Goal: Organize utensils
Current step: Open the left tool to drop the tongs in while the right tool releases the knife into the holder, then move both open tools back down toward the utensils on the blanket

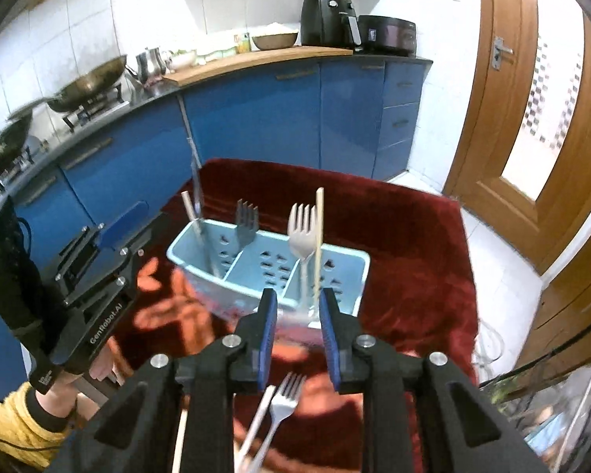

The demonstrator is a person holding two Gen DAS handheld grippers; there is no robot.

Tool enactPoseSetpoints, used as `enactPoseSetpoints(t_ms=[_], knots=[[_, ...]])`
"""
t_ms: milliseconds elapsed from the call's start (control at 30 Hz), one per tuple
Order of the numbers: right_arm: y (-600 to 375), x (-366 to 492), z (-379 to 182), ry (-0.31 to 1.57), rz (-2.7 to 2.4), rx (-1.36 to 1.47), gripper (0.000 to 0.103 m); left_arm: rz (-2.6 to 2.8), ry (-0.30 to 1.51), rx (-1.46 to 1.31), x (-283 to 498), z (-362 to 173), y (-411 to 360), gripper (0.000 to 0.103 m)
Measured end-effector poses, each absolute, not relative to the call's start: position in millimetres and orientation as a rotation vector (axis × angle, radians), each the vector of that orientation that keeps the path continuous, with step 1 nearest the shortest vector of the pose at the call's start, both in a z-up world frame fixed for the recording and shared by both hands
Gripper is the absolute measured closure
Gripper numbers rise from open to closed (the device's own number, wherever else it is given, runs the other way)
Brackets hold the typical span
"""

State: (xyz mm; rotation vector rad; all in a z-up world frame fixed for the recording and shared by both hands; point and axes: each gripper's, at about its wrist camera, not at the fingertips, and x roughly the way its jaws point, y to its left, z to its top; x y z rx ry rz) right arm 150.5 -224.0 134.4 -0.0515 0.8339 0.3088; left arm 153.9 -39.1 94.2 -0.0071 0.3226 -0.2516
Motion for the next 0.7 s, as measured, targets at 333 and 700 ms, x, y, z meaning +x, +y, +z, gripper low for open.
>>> enactPoseSetpoints(t_ms=[333, 700], knots=[[-223, 96, 114, 0.807, 0.364, 0.007, 0.074, -0.261, 0.437, 0.033, 103, 100, -40, 0.06], [-236, 41, 82, 0.774, 0.329, 0.054, 0.07, -0.296, 0.641, 0.012, 78, 70, -45, 0.059]])
